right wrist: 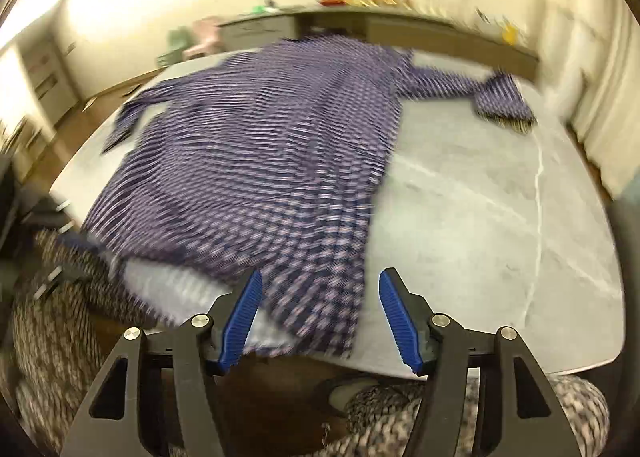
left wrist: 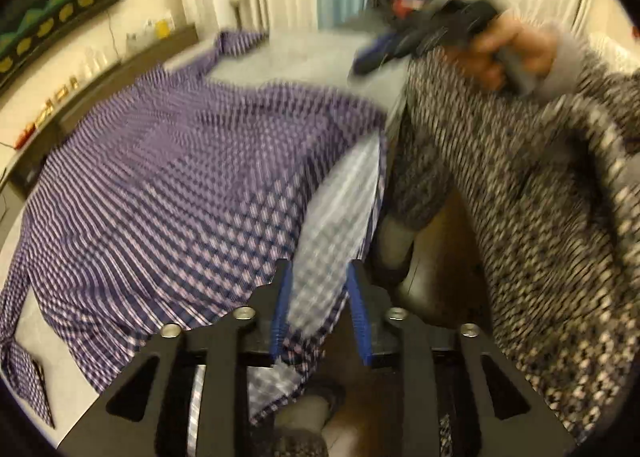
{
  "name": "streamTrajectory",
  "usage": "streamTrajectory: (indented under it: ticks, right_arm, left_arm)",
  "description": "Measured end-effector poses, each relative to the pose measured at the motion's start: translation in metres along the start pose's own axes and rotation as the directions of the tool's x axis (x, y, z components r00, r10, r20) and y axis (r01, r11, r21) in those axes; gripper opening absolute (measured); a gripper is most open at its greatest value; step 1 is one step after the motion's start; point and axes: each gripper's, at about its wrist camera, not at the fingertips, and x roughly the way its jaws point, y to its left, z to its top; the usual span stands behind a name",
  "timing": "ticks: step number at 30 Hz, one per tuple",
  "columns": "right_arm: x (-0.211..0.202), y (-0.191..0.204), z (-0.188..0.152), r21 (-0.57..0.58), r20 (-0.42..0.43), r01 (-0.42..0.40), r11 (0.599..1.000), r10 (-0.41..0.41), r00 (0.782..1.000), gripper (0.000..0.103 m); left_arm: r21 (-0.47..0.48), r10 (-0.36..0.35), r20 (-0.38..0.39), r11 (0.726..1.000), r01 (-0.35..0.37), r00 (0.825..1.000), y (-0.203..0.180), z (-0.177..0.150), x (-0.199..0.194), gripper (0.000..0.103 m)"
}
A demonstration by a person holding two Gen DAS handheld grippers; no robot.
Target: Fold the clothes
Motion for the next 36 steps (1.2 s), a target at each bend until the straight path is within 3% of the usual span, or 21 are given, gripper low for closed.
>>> streamTrajectory:
  ticks: [2,4,7,10,11,12,13,14,15,18,20,21,22,23,24,25,28,30,32,35,36]
  right_arm:
    - [0.007,-0.005,0.001,0.008,-0.03,-0.01,1.0,0.01,0.999,0.062]
    - [0.007,-0.003,-0.003,-0.016,-0.042,-0.016,1.0,0.015,0.999,0.062]
    - [0.012,0.008,-0.01,-0.091,-0.079,-0.024,0.996,0.017,0.997,0.062]
    - [0.028,0.023,-0.018,-0.195,-0.135,0.001,0.981,-0.028,0.99,0.061]
    - [0.037,0.025,-0.018,-0.22,-0.15,0.026,0.975,-0.06,0.987,0.045]
    - [0.044,0.027,-0.018,-0.242,-0.161,0.049,0.969,-0.09,0.983,0.029]
    - [0.045,0.025,-0.015,-0.251,-0.158,0.065,0.966,-0.108,0.981,0.006]
    - [0.041,0.023,-0.013,-0.256,-0.145,0.071,0.964,-0.111,0.983,0.005]
    - [0.038,0.021,-0.011,-0.261,-0.132,0.076,0.962,-0.114,0.985,0.004]
    - [0.005,0.017,-0.012,-0.257,-0.086,0.042,0.965,-0.066,0.994,0.003]
    - [-0.02,0.019,-0.014,-0.259,-0.071,-0.033,0.965,0.015,0.997,0.003]
    - [-0.027,0.018,-0.017,-0.277,-0.087,-0.079,0.958,0.057,0.995,0.004]
    - [-0.03,0.016,-0.018,-0.291,-0.106,-0.114,0.95,0.086,0.991,0.005]
    - [-0.029,0.011,-0.018,-0.294,-0.123,-0.135,0.946,0.103,0.987,0.015]
    - [-0.028,0.004,-0.014,-0.279,-0.132,-0.147,0.949,0.114,0.985,0.025]
    - [-0.026,-0.004,-0.01,-0.265,-0.14,-0.158,0.951,0.125,0.982,0.037]
    - [-0.032,-0.029,0.018,-0.162,-0.083,-0.223,0.961,0.211,0.974,0.037]
    - [-0.02,-0.037,0.044,-0.112,-0.044,-0.188,0.976,0.185,0.982,0.037]
    - [-0.001,-0.038,0.067,-0.083,-0.038,-0.145,0.986,0.142,0.989,0.037]
    - [0.048,-0.036,0.089,-0.088,-0.078,-0.064,0.994,0.057,0.995,0.037]
    - [0.063,-0.035,0.092,-0.099,-0.092,-0.045,0.994,0.036,0.995,0.037]
  left_arm:
    - [-0.04,0.011,0.07,0.999,-0.008,0.997,0.011,0.004,-0.015,0.06]
    - [-0.082,0.02,0.089,0.997,-0.013,0.996,0.023,0.005,-0.018,0.061]
    - [-0.116,0.04,0.048,0.993,-0.034,0.998,0.031,0.002,0.003,0.063]
    - [-0.08,0.069,-0.026,0.994,-0.071,0.997,0.026,0.0,0.036,0.064]
    - [-0.056,0.097,-0.05,0.993,-0.1,0.994,0.022,-0.002,0.047,0.064]
    - [-0.045,0.137,-0.064,0.989,-0.14,0.988,0.022,-0.002,0.054,0.06]
    - [-0.06,0.171,-0.083,0.983,-0.176,0.982,0.027,-0.004,0.058,0.049]
    - [-0.076,0.202,-0.101,0.975,-0.21,0.974,0.032,-0.005,0.062,0.01]
    - [-0.113,0.199,-0.11,0.971,-0.211,0.974,0.041,-0.005,0.059,0.006]
    - [-0.216,0.122,0.03,0.97,-0.113,0.992,0.054,-0.006,0.01,0.006]
    - [-0.239,-0.028,0.117,0.969,0.056,0.993,0.057,-0.01,-0.019,0.006]
    - [-0.229,-0.094,0.118,0.966,0.119,0.989,0.057,-0.014,-0.024,0.01]
    - [-0.197,-0.151,0.089,0.966,0.166,0.985,0.056,-0.018,-0.026,0.028]
    - [-0.155,-0.126,0.054,0.979,0.133,0.991,0.053,-0.021,-0.026,0.047]
    - [-0.116,-0.048,0.022,0.992,0.05,0.999,0.052,-0.024,-0.025,0.049]
    - [-0.135,-0.021,0.035,0.991,0.025,0.999,0.061,-0.022,-0.028,0.048]
    - [-0.195,0.063,0.07,0.98,-0.048,0.996,0.088,-0.017,-0.039,0.051]
    - [-0.295,0.147,0.059,0.947,-0.124,0.987,0.128,-0.012,-0.034,0.061]
    - [-0.392,0.228,0.037,0.899,-0.196,0.973,0.168,-0.006,-0.029,0.062]
    - [-0.528,0.288,-0.125,0.791,-0.31,0.949,0.235,-0.02,0.014,0.059]
    - [-0.54,0.292,-0.184,0.767,-0.345,0.938,0.25,-0.031,0.031,0.056]
